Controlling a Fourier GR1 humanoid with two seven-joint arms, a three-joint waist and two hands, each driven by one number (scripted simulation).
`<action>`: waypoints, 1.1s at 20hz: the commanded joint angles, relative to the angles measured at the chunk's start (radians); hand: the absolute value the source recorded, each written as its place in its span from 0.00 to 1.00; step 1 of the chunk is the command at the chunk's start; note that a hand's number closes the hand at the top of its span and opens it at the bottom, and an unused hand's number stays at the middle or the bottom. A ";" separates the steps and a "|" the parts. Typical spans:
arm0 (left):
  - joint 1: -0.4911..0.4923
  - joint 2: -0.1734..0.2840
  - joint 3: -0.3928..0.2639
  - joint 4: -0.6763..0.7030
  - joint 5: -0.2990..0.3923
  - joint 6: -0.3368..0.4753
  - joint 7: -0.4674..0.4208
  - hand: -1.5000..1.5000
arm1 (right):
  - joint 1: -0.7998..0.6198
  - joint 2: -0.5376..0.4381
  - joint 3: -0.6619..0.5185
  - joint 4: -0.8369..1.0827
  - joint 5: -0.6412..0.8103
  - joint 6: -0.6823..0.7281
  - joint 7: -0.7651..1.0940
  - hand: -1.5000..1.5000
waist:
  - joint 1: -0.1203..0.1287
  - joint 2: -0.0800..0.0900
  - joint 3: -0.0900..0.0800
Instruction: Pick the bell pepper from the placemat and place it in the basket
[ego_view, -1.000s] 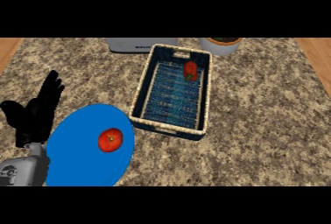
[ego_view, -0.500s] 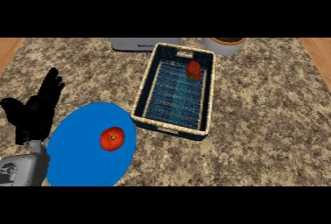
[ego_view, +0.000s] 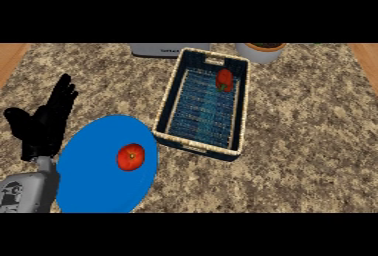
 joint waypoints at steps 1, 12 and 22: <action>0.026 -0.003 -0.009 -0.002 0.004 -0.016 -0.014 0.50 | -0.158 0.187 -0.101 -0.137 -0.040 0.093 0.140 1.00 | 0.022 0.000 0.001; -0.030 0.000 -0.011 0.011 0.010 -0.023 0.016 0.50 | -0.365 0.187 -0.214 -0.144 -0.228 0.162 0.267 1.00 | 0.040 0.003 0.004; -0.026 -0.017 -0.014 0.029 -0.020 0.014 0.002 0.50 | -1.064 0.069 -0.482 0.192 -0.004 0.590 0.139 1.00 | 0.010 -0.014 0.004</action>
